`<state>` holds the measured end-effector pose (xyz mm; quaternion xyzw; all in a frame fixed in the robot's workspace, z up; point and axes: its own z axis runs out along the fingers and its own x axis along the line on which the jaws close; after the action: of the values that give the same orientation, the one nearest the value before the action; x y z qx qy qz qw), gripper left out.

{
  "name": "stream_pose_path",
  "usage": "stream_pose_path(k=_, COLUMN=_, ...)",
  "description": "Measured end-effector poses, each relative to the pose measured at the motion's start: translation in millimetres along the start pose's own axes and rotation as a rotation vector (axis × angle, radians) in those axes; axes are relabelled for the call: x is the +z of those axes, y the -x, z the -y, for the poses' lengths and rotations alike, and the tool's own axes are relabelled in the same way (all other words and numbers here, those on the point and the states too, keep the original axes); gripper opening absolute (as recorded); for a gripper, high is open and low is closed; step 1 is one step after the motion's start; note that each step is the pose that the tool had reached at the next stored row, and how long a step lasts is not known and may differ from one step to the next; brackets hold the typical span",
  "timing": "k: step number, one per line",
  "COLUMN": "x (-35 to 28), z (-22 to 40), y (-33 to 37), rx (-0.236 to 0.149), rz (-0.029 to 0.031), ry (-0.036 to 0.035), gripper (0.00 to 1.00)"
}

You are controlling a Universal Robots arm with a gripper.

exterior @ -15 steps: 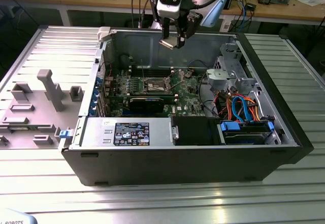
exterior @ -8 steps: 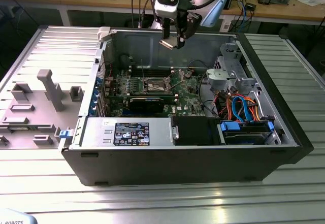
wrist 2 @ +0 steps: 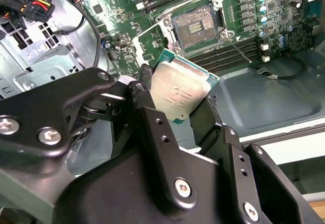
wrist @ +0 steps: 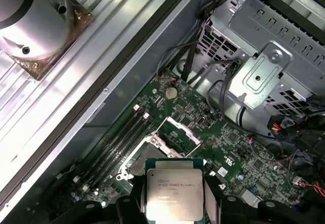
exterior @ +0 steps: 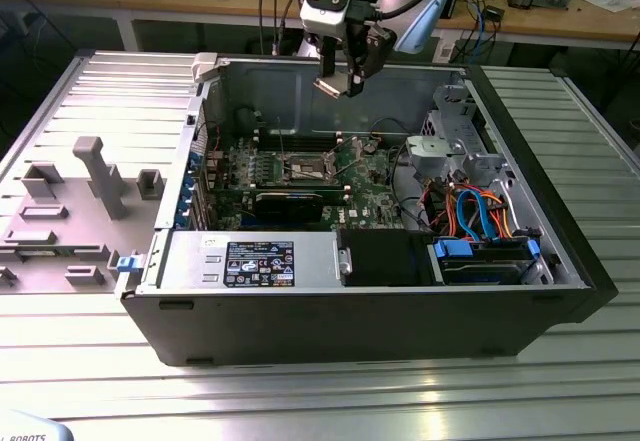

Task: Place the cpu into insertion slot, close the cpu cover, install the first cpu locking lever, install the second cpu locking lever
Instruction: 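Place the cpu into insertion slot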

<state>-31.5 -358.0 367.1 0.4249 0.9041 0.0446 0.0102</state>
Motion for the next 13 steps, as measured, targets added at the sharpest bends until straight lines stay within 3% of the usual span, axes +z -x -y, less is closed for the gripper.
stream_pose_path(k=4, x=0.0, z=0.0, y=0.0, rx=0.013, rz=0.0012, ry=0.0002, gripper=0.54)
stream_pose_path(k=7, x=0.0, z=0.0, y=0.0, rx=0.044, rz=0.0039, ry=0.0008, gripper=0.54)
stream_pose_path(k=13, x=0.3, z=0.0, y=0.0, rx=0.146, rz=0.013, ry=0.0028, gripper=0.54)
